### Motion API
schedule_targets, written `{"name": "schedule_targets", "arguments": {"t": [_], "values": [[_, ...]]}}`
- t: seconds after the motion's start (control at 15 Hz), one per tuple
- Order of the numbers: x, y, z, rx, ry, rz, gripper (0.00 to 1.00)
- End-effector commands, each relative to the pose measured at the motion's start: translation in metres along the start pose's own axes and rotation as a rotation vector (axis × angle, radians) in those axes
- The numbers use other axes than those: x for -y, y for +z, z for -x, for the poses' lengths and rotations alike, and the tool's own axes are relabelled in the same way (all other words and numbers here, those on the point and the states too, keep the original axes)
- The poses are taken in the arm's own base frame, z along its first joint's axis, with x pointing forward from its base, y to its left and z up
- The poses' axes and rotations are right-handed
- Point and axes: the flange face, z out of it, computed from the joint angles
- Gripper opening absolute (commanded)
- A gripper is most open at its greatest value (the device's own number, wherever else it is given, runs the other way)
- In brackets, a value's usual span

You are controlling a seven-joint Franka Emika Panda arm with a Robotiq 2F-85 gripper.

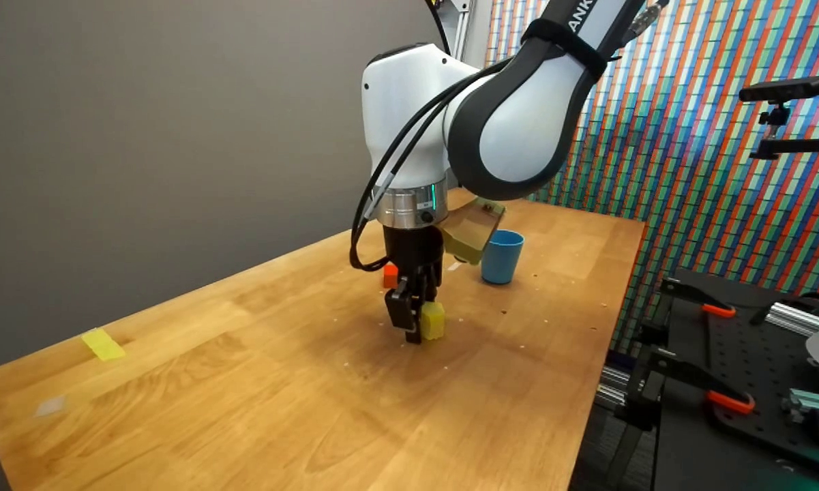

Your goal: Put the yellow block inside the light blue cup

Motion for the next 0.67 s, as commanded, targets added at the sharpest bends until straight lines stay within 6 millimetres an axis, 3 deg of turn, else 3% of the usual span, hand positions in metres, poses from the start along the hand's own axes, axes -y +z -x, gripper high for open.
{"name": "schedule_targets", "arguments": {"t": [0.0, 0.07, 0.2, 0.47, 0.6], "values": [[-0.009, -0.007, 0.000, 0.012, 0.041, 0.014, 0.89], [-0.012, -0.006, 0.001, 0.008, 0.043, 0.021, 0.46], [-0.017, -0.004, 0.003, 0.013, 0.056, 0.021, 0.50], [-0.015, -0.009, 0.006, 0.018, 0.086, 0.011, 0.17], [-0.015, -0.014, 0.010, 0.033, 0.106, 0.011, 0.19]]}}
